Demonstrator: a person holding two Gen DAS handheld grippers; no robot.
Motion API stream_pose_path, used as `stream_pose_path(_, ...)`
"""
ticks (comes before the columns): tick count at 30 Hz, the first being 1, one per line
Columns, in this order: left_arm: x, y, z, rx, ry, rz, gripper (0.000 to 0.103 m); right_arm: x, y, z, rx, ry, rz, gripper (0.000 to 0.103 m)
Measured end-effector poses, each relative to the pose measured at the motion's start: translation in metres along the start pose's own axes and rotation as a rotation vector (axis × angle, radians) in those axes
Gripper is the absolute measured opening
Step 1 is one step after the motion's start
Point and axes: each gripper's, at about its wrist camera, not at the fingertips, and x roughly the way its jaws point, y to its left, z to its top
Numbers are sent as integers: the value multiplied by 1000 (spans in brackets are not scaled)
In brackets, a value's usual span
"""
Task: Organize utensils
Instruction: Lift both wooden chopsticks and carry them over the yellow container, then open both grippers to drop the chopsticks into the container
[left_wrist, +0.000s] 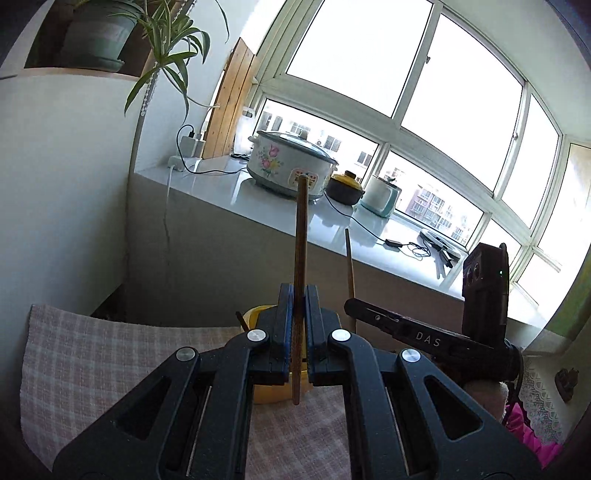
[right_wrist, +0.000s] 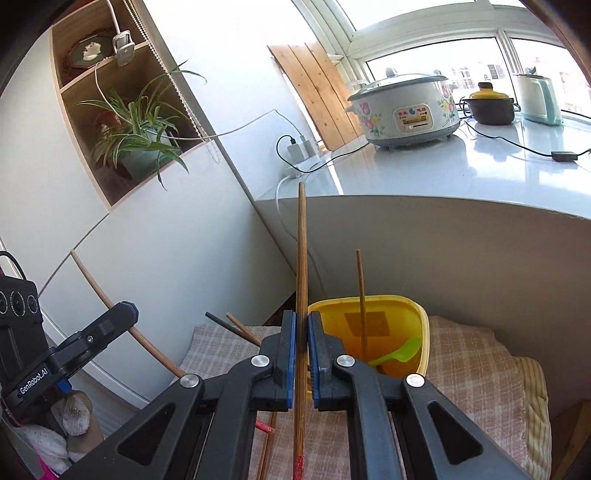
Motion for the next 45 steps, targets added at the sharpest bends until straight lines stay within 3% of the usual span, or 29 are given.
stream_pose_path(11, 32, -16, 16, 54, -25, 41, 4, 19, -10, 29, 29, -75, -91, 4)
stream_pose_path(23, 61, -12, 10, 60, 3, 71, 4, 45, 2, 33, -68, -120, -258, 4)
stream_pose_path(40, 67, -8, -1, 49, 52, 61, 4, 39, 0, 22, -74, -86, -238, 4)
stream_pose_path(45, 67, -8, 0, 43, 52, 60, 4, 38, -2, 24, -73, -100, -273, 4)
